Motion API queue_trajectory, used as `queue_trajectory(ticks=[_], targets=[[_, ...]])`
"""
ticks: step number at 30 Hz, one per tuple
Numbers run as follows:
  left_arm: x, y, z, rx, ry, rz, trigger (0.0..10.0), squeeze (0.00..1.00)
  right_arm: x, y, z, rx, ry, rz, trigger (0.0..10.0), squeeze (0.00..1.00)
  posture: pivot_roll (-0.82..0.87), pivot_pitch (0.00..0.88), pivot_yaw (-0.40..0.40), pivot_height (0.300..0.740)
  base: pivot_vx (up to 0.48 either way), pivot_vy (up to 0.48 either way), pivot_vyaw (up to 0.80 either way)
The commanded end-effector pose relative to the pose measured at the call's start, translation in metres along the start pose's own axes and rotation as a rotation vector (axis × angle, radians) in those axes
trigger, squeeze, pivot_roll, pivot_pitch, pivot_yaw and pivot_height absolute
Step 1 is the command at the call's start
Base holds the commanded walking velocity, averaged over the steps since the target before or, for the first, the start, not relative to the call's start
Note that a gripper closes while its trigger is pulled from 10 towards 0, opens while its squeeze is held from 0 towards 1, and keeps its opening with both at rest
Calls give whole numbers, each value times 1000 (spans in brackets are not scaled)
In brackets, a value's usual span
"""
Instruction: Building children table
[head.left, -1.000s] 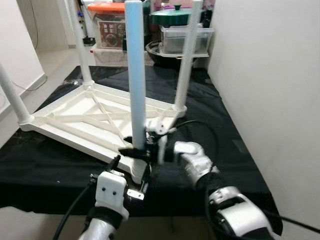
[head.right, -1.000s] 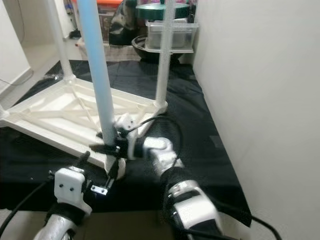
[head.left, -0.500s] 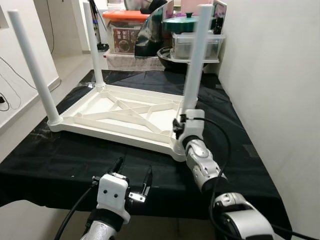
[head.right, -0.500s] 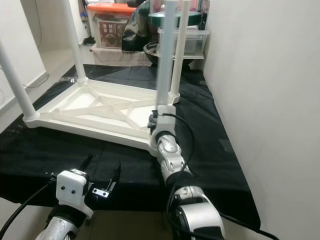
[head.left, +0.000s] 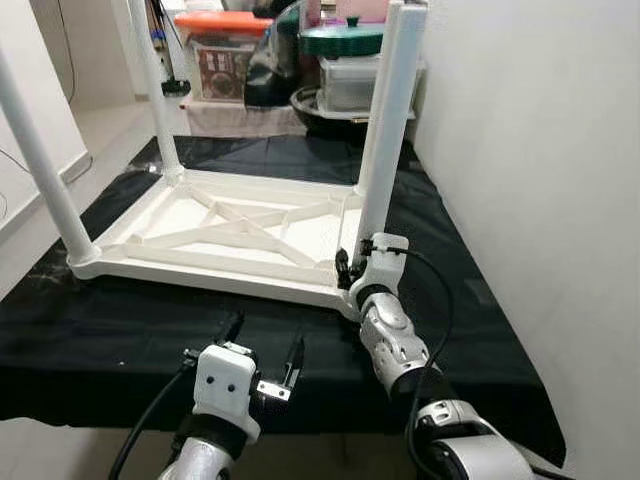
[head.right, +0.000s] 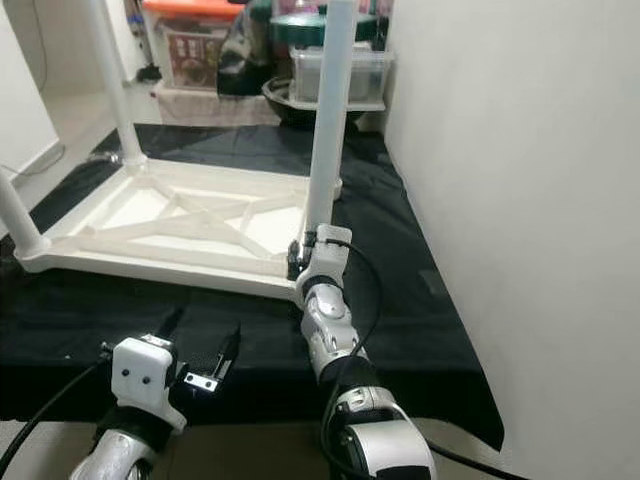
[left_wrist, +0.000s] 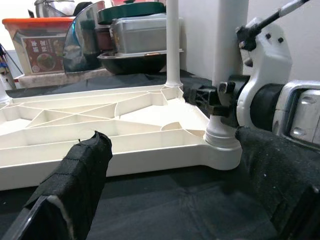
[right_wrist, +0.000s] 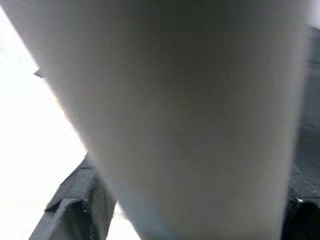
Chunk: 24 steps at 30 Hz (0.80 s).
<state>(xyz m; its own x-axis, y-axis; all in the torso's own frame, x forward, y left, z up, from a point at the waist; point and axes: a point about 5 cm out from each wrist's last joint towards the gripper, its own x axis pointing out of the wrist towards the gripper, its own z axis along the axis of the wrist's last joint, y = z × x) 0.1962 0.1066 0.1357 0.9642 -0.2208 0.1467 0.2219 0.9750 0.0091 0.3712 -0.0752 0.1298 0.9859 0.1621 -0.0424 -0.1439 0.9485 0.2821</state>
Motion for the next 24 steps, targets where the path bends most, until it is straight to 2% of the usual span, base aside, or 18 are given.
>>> queue_trajectory(ticks=[1,3,4,5,6,10,11,14,15,17,20,21,23,24], targets=[[0,-2,-4,-2,16,-5,10000,0,1,24,6,34,-35,186,10000,0,50,0,-38,740,0,0,0],[0,-2,-4,-3,14,-5,10000,0,-1,24,9,66,-4,418,10000,0,50,0,-38,740,0,0,0],[0,-2,-4,-3,14,-5,10000,0,-1,24,9,66,-4,418,10000,0,50,0,-38,740,0,0,0],[1,-1,-4,-3,13,-5,10000,0,-5,22,13,87,44,625,10000,0,49,0,-38,740,0,0,0],[1,-1,-4,-3,13,-5,10000,0,-5,22,13,87,44,625,10000,0,49,0,-38,740,0,0,0],[1,-2,-3,-4,9,-7,10000,0,-15,18,19,27,161,977,10000,0,49,0,-38,740,0,0,0],[1,-2,-3,-4,9,-7,10000,0,-15,18,19,27,161,977,10000,0,49,0,-38,740,0,0,0],[1,-2,-3,-5,8,-8,10000,0,-20,21,18,-9,216,1113,10000,0,49,0,-38,740,0,0,0],[1,-2,-3,-5,8,-8,10000,0,-20,21,18,-9,216,1113,10000,0,49,0,-38,740,0,0,0],[1,-2,-2,-7,6,-9,10000,0,-28,30,13,-84,278,1281,10000,0,60,0,-43,740,0,0,0],[1,-2,-2,-9,6,-10,10000,0,-31,40,7,-130,307,1372,10000,0,60,0,-43,740,0,0,0],[1,-2,-2,-9,6,-9,10000,0,-31,45,3,-158,320,1383,5490,0,69,0,-48,740,0,0,0],[1,-2,-2,-8,6,-8,10000,0,-32,48,1,-171,333,1398,5490,0,69,0,-48,740,0,0,0],[1,-2,-2,-8,6,-7,10000,0,-28,51,-2,-229,313,1337,0,0,69,0,-48,740,0,0,0]])
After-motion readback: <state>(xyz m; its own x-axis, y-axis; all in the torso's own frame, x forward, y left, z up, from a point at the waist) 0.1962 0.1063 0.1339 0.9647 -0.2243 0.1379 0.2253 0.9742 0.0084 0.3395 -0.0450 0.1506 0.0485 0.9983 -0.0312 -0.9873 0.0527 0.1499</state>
